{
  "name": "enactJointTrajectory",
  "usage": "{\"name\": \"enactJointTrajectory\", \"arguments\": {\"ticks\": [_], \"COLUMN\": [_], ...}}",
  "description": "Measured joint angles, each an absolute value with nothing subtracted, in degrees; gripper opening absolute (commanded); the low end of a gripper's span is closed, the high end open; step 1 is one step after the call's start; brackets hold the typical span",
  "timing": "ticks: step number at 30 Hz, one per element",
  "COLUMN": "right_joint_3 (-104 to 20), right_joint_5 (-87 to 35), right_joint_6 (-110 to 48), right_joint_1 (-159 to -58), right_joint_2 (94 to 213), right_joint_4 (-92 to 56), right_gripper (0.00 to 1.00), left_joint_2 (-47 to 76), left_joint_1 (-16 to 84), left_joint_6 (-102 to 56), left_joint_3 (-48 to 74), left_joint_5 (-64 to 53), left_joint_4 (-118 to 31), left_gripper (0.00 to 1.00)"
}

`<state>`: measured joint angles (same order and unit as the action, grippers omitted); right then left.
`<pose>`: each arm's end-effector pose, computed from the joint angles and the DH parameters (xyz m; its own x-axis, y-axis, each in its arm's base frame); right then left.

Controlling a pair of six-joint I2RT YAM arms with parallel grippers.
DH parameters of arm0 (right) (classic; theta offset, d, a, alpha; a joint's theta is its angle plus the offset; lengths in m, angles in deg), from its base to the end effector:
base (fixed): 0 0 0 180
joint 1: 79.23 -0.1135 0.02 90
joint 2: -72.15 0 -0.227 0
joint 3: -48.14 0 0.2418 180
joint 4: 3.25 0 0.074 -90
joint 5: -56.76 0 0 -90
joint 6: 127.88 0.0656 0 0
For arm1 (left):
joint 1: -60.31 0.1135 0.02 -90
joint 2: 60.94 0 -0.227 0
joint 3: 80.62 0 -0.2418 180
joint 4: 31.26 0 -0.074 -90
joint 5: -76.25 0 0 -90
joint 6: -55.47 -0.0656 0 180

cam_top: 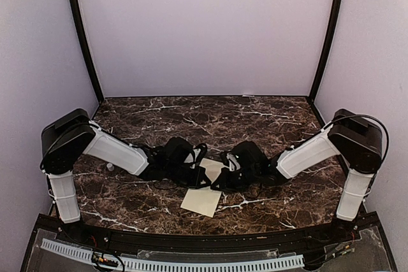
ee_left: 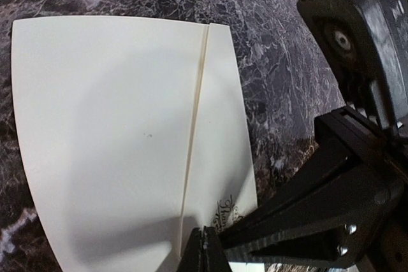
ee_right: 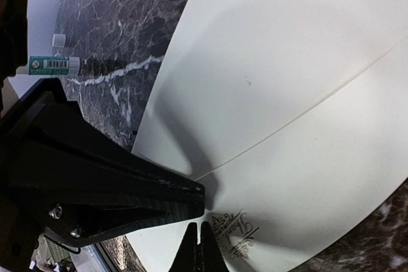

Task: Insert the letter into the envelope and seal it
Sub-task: Seal the envelope flap on the envelope.

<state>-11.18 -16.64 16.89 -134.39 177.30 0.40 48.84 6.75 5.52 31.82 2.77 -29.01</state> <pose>0.1841 0.2973 0.0673 -0.9626 -0.0126 -0.2708 -0.2102 0.6657 0.7160 0.2112 -0.3174 0.0767 -0.8716 0.1420 -0.4691 0.4440 0.6342 -0.6330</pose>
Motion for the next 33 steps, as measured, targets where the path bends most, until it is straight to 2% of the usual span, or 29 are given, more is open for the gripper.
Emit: {"name": "enactJointTrajectory", "arguments": {"ticks": [18, 33], "right_joint_3": [-11.8, -11.7], "right_joint_5": [-16.1, -13.3], "right_joint_6": [14.6, 14.2], "right_joint_1": [-129.4, -134.5], "right_joint_2": [177.5, 177.5], "right_joint_4": [-0.1, -0.1], "right_gripper": [0.0, 0.0], "left_joint_2": [48.8, 48.8], "left_joint_1": [6.8, 6.7], "left_joint_6": [4.8, 4.9], "left_joint_3": [31.9, 31.1], "left_joint_5": [2.8, 2.7], "left_joint_4": [-29.0, -30.3], "left_gripper": [0.0, 0.0]}}
